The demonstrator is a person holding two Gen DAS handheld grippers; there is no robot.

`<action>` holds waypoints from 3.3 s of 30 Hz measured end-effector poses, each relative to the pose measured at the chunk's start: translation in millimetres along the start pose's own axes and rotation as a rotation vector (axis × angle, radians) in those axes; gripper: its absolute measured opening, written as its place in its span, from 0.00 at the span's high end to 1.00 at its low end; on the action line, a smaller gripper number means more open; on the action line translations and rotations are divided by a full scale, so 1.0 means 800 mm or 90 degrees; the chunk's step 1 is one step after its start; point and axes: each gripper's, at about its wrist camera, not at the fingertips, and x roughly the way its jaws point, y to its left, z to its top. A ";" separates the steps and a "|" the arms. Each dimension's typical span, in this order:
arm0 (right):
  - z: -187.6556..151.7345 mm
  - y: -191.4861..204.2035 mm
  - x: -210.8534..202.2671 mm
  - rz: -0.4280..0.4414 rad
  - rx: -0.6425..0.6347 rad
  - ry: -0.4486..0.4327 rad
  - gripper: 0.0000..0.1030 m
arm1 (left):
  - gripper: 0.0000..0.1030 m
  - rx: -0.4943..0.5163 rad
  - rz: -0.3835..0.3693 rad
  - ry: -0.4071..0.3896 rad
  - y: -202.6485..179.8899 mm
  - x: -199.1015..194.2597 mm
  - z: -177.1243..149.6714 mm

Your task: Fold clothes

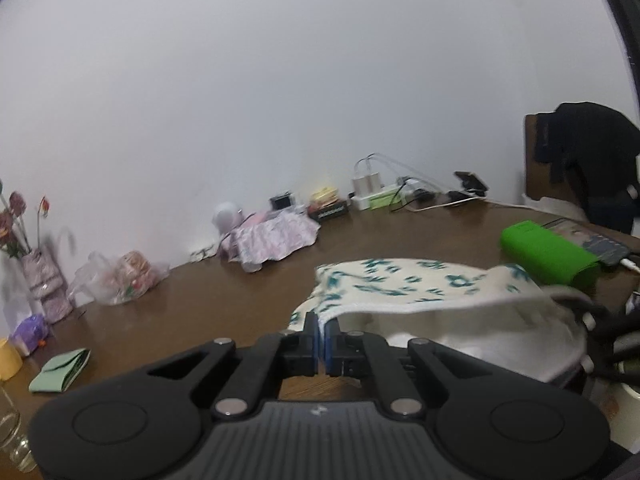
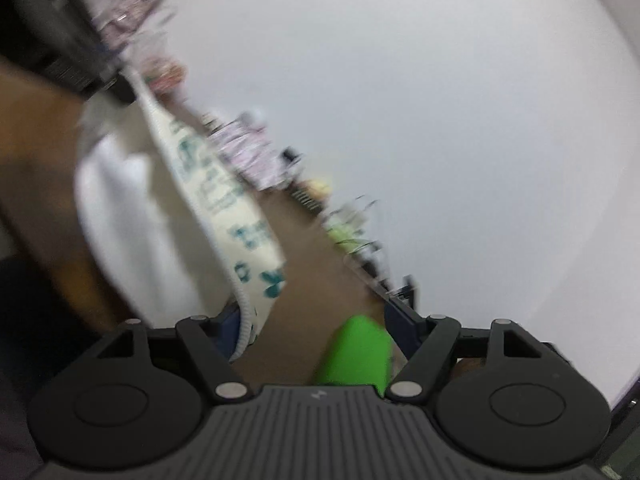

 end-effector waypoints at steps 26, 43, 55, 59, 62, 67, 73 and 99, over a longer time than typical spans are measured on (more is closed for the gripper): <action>0.177 -0.246 -0.005 0.127 0.077 -0.171 0.99 | 0.99 0.066 -0.024 -0.355 0.149 -0.116 0.266; 0.290 -0.332 0.104 0.179 0.054 -0.133 0.99 | 0.91 0.002 -0.025 -0.166 0.240 0.155 0.336; 0.218 -0.251 0.355 0.337 0.082 0.182 0.30 | 0.47 0.062 -0.256 0.205 0.168 0.301 0.122; 0.201 -0.228 0.356 0.413 0.134 0.201 0.32 | 0.47 -0.013 -0.249 0.239 0.170 0.310 0.092; 0.188 -0.211 0.340 0.458 0.140 0.208 0.33 | 0.48 -0.046 -0.307 0.234 0.177 0.298 0.091; 0.166 -0.208 0.340 0.494 0.194 0.209 0.55 | 0.44 -0.028 -0.394 0.206 0.179 0.258 0.095; 0.123 -0.166 0.286 0.389 0.197 0.182 0.50 | 0.40 0.075 -0.159 0.216 0.117 0.215 0.030; 0.079 -0.057 0.131 0.415 0.262 0.000 0.50 | 0.45 -0.039 -0.001 0.175 0.151 0.129 0.004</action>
